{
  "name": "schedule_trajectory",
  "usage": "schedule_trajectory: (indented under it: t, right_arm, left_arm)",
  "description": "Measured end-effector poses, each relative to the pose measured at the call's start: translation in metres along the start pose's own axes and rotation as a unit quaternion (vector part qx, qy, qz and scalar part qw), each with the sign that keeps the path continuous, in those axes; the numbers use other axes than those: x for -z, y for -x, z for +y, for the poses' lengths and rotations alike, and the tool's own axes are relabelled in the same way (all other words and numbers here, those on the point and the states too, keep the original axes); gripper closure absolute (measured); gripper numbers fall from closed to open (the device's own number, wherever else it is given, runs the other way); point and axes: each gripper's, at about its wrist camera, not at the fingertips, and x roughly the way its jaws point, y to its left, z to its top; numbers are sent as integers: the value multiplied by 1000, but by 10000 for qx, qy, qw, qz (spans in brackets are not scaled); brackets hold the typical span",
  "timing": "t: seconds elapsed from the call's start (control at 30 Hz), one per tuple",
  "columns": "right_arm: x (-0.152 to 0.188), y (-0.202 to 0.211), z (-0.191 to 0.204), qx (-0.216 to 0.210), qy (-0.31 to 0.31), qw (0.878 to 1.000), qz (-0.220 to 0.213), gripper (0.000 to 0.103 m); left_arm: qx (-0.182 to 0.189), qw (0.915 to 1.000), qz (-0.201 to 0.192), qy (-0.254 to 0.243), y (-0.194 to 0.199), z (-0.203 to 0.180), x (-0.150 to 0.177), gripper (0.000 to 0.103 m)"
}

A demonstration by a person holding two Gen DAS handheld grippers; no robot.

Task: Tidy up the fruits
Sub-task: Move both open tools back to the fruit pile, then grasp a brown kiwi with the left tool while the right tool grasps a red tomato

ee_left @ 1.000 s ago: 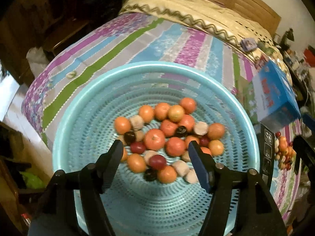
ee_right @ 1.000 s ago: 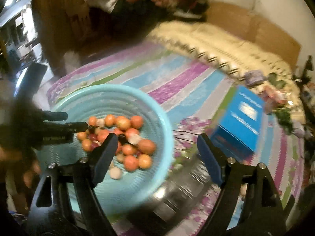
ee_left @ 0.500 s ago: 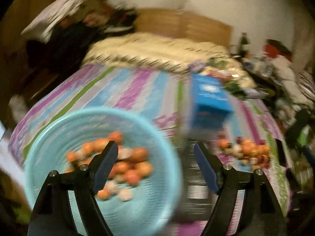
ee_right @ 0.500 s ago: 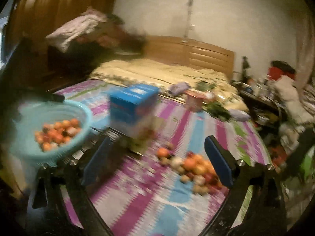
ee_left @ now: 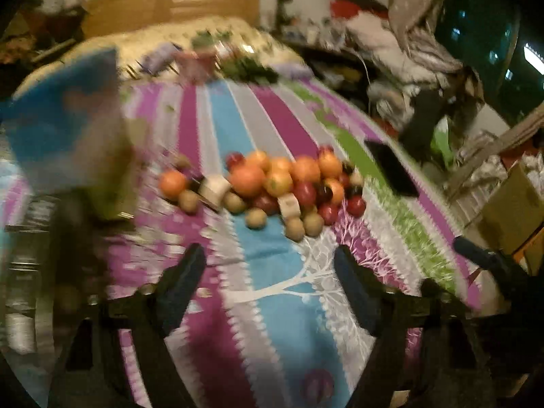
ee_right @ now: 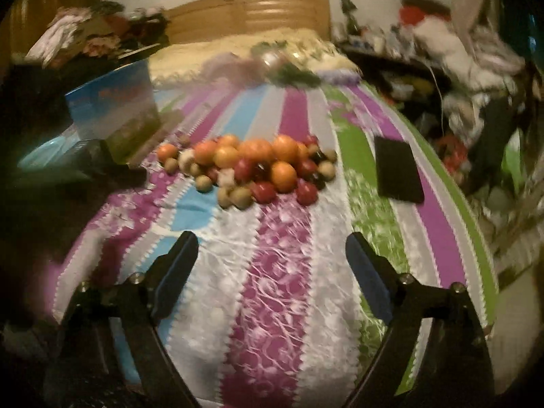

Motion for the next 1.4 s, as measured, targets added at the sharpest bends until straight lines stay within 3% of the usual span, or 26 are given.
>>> schedule_trajectory:
  t: [0.1, 0.27, 0.53, 1.1, 1.4]
  right_arm:
    - [6, -3, -12, -37, -130, 9999, 93, 20]
    - [15, -13, -28, -85, -192, 9995, 251, 20]
    - [24, -25, -39, -208, -415, 9981, 404, 20]
    - [23, -29, -46, -250, -530, 9971, 480, 20]
    - [27, -32, -51, -273, -647, 9961, 534, 20]
  left_arm:
    - [-80, 9994, 323, 22, -42, -11, 8, 48]
    - [36, 9988, 473, -158, -80, -20, 5, 56]
    - [-151, 9977, 501, -434, -97, -29, 2, 54]
    - [-132, 9977, 524, -414, -105, -30, 0, 53]
    - [373, 9981, 420, -238, -110, -21, -1, 46]
